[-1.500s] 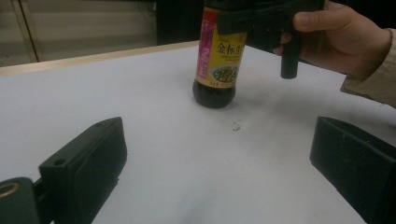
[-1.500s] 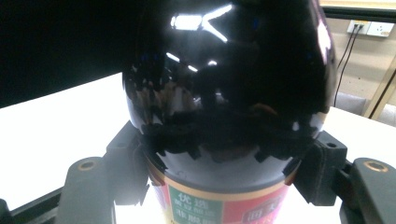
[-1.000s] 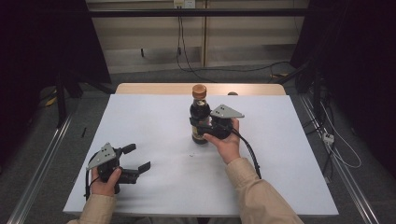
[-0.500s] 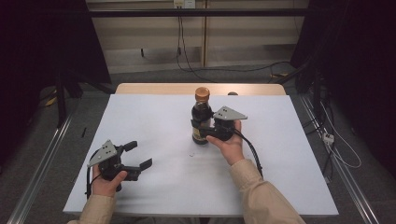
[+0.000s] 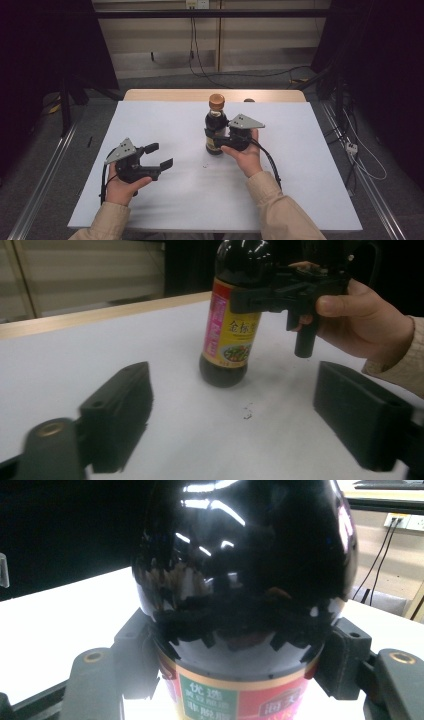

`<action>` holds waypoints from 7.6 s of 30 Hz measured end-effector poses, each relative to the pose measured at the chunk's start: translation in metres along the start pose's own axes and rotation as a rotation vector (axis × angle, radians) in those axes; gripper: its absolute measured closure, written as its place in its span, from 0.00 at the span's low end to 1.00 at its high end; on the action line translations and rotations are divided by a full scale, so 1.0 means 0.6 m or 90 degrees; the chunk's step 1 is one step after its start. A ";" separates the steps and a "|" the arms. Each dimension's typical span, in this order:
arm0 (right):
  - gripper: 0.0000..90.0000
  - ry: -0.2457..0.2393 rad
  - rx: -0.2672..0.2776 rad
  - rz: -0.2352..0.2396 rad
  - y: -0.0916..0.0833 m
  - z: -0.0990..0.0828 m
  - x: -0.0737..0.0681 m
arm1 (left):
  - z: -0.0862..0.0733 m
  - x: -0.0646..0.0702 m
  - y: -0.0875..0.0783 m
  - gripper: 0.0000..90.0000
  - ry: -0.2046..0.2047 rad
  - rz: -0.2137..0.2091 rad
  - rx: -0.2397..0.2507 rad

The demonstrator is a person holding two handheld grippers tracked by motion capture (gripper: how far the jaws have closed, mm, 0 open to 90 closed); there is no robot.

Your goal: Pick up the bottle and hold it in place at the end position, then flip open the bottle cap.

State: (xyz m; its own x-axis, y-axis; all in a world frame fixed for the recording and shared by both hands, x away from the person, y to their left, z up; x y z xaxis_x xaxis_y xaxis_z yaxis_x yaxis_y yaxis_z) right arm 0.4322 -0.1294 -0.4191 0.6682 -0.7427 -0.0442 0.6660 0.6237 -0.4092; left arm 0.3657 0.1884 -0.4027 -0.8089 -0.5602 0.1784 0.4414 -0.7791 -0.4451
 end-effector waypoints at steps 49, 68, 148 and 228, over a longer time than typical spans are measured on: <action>0.34 0.006 -0.002 0.002 0.000 -0.002 0.000 | 0.175 0.006 0.093 0.79 0.071 -0.058 -0.097; 0.34 0.005 -0.006 0.000 -0.001 -0.001 -0.001 | 0.203 0.015 0.106 0.97 0.059 -0.074 -0.107; 0.35 0.009 -0.031 -0.001 -0.002 0.002 0.000 | 0.304 0.026 0.131 1.00 0.090 -0.049 -0.150; 0.35 0.003 -0.042 -0.015 0.002 0.003 -0.006 | 0.312 0.032 0.127 1.00 0.081 -0.027 -0.195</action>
State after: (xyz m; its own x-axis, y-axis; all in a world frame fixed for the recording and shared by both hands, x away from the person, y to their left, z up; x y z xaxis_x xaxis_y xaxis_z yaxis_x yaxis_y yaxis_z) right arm 0.4315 -0.1256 -0.4176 0.6514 -0.7578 -0.0380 0.6581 0.5892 -0.4687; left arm 0.4568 0.0656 -0.2690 -0.8744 -0.4749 0.0995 0.2855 -0.6694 -0.6859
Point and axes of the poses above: each handheld gripper's, and its own axes: y roughly forward along the jaws, z roughly out of its top, x roughly to its right, the point moved 1 cm from there along y, roughly forward along the jaws, and after that the axes turned 11 degrees about -x, right-handed, at the moved point
